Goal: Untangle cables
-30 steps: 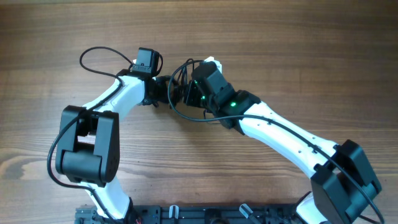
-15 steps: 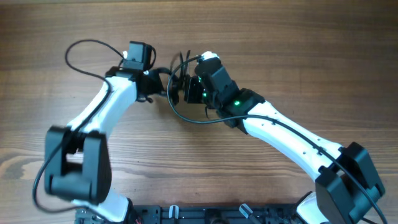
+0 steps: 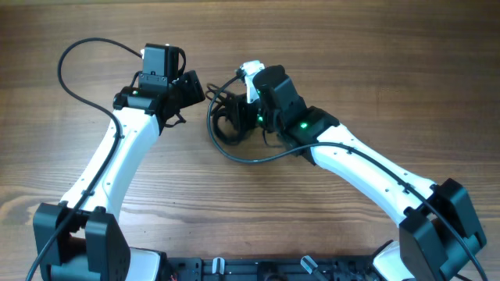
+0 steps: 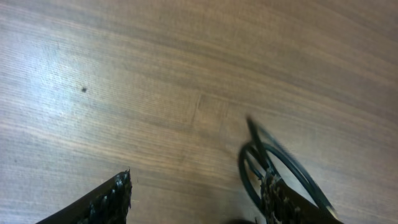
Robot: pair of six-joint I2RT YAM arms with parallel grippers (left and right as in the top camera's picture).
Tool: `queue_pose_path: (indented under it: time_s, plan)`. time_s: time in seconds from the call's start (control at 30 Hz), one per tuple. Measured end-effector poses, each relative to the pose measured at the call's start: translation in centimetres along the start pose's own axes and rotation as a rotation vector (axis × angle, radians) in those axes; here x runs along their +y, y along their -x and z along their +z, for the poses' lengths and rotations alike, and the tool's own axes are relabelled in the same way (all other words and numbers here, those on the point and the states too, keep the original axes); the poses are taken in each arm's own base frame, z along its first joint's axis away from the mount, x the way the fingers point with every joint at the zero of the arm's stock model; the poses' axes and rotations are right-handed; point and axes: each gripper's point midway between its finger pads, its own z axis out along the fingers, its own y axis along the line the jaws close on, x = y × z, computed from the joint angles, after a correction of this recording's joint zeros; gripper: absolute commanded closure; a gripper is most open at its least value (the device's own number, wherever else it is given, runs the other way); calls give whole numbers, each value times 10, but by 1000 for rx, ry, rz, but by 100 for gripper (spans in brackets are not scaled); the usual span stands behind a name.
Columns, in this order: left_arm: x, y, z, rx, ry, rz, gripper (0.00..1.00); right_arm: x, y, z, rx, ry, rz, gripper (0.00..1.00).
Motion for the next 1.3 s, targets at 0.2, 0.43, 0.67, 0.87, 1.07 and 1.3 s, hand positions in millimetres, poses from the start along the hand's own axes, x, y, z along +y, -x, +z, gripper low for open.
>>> queue_pose_path:
  time_s: [0.2,0.43,0.67,0.87,1.07,1.3]
  plan:
    - [8,-9,0,51,7,-61,39,-10,-7,-3,39,-19,4,96]
    - [22,-4,-3,127,-132,-190,37,20,-23,-9,119,203,-183,96]
    - [10,-2,-22,210,-436,-185,36,65,-50,-30,182,529,-406,96]
    - [-7,-8,-31,254,-558,-161,33,65,-51,-30,192,525,-378,96]
    - [-21,-11,-42,283,-661,-157,37,74,-53,-40,173,627,-459,96]
    - [-34,-24,-59,373,-763,-193,44,71,-46,-58,123,751,-526,96]
